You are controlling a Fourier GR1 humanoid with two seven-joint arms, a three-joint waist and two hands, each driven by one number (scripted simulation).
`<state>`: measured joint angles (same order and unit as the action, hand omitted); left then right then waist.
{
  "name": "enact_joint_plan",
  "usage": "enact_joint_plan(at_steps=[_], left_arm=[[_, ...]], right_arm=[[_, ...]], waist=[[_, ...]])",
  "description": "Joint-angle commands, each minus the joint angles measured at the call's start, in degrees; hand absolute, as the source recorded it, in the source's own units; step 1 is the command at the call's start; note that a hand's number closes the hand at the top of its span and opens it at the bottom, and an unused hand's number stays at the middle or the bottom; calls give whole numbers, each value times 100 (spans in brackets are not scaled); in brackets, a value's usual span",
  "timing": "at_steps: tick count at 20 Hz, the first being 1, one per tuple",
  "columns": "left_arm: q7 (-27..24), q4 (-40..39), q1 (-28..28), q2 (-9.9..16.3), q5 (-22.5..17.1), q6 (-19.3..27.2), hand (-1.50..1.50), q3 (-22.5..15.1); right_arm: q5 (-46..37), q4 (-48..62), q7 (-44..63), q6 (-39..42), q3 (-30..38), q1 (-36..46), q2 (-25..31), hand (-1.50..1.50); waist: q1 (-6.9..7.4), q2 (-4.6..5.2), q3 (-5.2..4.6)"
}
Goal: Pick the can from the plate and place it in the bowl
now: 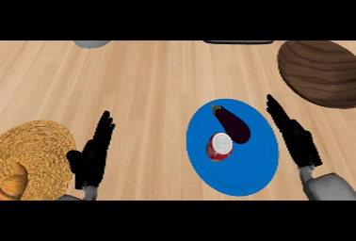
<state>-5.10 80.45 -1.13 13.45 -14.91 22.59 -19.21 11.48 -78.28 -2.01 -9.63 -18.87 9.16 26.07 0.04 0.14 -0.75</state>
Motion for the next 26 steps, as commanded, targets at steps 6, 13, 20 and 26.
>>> enact_joint_plan(at_steps=[6, 13, 20, 26], left_arm=[[-208, 658, -1193, 1016, 71, -202, 0, 1019], [-49, 603, -995, 1258, -315, -507, 0, 1352], [54, 442, -962, 1558, -518, -733, 0, 1718], [-8, 478, -768, 1607, -530, -704, 0, 1848]], right_arm=[[-105, -1072, 372, -1025, -532, 1762, -2097, -150], [-3707, -521, 1095, -3945, -1442, 1570, -2023, -150], [-5913, -335, 3581, -3188, -2030, 1739, -2190, -150], [-6446, -1138, 5545, -1210, -1882, 2077, -2104, -150]], waist=[[417, -87, 69], [34, -127, 31], [-270, -204, 17], [-398, -279, 15]])
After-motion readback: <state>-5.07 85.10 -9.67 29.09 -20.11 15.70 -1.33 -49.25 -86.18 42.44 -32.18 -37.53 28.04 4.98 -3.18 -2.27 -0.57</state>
